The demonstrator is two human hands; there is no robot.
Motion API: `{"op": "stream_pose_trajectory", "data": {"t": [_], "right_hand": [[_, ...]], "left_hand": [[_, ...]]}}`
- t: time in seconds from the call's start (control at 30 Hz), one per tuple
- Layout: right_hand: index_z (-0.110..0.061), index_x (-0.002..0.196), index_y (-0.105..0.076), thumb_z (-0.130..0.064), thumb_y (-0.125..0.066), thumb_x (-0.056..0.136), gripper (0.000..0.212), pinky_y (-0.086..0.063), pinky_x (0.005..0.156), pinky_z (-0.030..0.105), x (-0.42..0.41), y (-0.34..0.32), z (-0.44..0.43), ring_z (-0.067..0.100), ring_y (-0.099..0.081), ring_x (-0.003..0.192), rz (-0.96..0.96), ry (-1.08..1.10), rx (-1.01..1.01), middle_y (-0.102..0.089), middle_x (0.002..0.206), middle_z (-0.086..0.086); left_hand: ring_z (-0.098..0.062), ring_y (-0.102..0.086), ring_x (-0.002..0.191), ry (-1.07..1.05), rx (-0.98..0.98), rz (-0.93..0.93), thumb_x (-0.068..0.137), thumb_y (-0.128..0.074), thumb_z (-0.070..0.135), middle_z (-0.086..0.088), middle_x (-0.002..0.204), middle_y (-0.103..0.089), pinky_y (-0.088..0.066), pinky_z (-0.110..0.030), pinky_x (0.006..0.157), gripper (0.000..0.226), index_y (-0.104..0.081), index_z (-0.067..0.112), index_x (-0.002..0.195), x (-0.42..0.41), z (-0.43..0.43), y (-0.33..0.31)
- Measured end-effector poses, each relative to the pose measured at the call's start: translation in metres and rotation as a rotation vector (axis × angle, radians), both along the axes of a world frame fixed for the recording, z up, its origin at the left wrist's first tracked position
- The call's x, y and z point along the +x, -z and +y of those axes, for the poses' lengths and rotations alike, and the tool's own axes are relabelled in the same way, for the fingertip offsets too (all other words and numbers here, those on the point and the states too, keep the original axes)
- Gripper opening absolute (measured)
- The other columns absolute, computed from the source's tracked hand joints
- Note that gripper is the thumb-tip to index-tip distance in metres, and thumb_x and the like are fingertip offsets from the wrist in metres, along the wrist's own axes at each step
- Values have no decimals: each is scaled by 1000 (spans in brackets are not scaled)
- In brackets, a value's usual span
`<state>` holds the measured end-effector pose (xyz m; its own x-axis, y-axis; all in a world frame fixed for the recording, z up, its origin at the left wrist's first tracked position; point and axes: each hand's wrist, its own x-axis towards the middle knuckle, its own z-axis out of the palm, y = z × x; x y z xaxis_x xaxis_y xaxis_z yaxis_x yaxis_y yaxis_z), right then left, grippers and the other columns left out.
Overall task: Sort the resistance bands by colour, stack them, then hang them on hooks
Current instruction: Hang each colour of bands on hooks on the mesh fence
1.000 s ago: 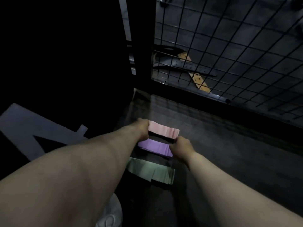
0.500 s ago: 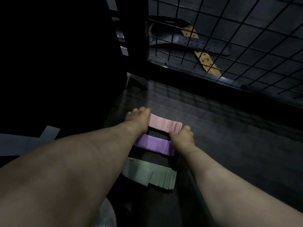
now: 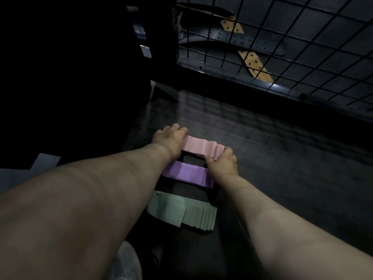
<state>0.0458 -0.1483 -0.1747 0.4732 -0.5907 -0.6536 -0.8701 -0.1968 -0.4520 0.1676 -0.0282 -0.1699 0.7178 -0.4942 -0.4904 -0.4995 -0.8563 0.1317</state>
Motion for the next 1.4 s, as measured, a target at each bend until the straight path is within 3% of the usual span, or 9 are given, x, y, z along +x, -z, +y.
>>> {"op": "stream_pose_trajectory", "data": {"t": [0.3,0.4,0.5,0.67,0.83,1.03,1.13,1.23,1.4], "right_hand": [[-27,157,4,-31,-64,92,94,-29,115,43,-1,-6,-5,38,-32,140,23,-83,61,-26,154,18],[-45,152,13,-38,-69,87,105,-24,116,48,2,-20,-9,34,-23,144,101,-296,-3,-18,157,13],[-37,156,8,-45,-75,79,113,-9,121,45,7,-40,-13,22,-1,152,-17,-595,-112,-4,165,-1],[-27,157,8,-41,-78,75,120,8,119,43,16,-76,-15,16,-31,145,-200,-704,-78,-41,153,-1],[-25,153,-20,-47,-75,75,98,-16,115,40,12,-128,-29,18,-44,134,-250,-659,-234,-53,138,-3],[-23,107,-44,-52,-67,76,48,-41,82,32,-9,-231,-38,20,-50,93,-284,-789,-331,-55,98,-6],[-21,101,-44,-60,-64,75,51,-47,66,33,-18,-284,-41,23,-62,87,-326,-812,-396,-58,91,-5],[-17,106,-49,-51,-63,75,48,-53,74,40,-33,-346,-37,25,-61,90,-326,-869,-451,-60,97,1],[-25,98,-56,-44,-69,73,33,-48,57,29,-59,-438,-26,13,-62,78,-424,-795,-464,-63,89,-5]], "left_hand": [[-29,-56,114,155,-73,-10,83,-66,25,-4,131,-44,-46,-37,87,48,-48,26,127,2,4,-17],[-28,-58,109,237,-58,8,82,-68,23,-3,126,-46,-46,-35,83,45,-51,24,124,4,3,-29],[-25,-61,103,380,-50,-12,80,-72,33,0,124,-47,-48,-30,76,48,-53,26,124,5,-2,-42],[-24,-62,108,623,-62,-103,86,-64,41,-4,122,-56,-43,-27,77,51,-54,18,131,1,-20,-78],[-21,-63,108,717,-63,-152,79,-67,51,2,126,-56,-53,-35,88,55,-58,24,125,1,-35,-139],[-11,-62,85,592,-219,-113,69,-72,42,11,101,-61,-52,-29,74,29,-63,31,94,-12,-36,-224],[-16,-62,80,520,-430,-92,69,-72,43,5,90,-65,-52,-31,71,32,-65,22,93,-27,-30,-270],[-16,-59,76,476,-697,-38,71,-73,30,8,80,-59,-45,-26,65,24,-60,21,89,-48,-20,-311],[-12,-59,84,208,-1050,196,63,-66,35,3,94,-60,-52,-32,75,47,-51,21,105,-86,-6,-363]]}}
